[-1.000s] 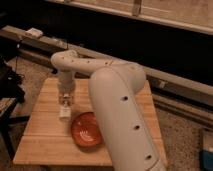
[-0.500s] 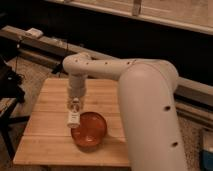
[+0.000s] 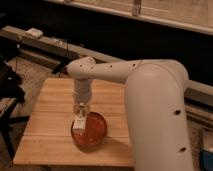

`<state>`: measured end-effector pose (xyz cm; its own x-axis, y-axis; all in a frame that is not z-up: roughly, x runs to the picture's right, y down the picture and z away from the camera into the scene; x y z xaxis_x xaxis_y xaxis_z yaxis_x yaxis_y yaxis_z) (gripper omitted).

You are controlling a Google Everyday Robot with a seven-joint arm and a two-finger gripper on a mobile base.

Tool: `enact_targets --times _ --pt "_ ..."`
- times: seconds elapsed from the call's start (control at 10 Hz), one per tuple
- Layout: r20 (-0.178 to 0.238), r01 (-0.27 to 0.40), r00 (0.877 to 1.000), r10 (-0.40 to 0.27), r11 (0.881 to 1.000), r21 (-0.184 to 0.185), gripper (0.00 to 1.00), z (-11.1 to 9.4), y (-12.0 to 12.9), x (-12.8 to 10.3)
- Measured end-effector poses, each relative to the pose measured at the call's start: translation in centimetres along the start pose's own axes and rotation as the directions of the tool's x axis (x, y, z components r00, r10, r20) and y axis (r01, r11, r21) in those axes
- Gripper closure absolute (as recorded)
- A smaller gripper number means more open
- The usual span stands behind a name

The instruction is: Place the bottle in the ceramic bowl

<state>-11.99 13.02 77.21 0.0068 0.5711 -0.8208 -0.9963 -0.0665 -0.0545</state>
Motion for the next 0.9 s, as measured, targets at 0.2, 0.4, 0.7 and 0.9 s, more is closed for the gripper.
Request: enact_targets --times 0.2,0.4,0.7,0.9 --pt "-0.027 -0.038 0.999 0.039 0.998 0.046 0.32 0.7 -0.8 0.5" --pt "-0.042 -0.079 0.996 0.081 0.995 0.058 0.2 0.9 -1.6 0.8" --pt "-0.064 -0.142 0.987 0.148 0.986 0.081 0.2 1.2 -2.7 1.1" --pt "-0.06 -0.165 0.984 0.17 0.983 0.085 0.2 1.4 -3.0 1.2"
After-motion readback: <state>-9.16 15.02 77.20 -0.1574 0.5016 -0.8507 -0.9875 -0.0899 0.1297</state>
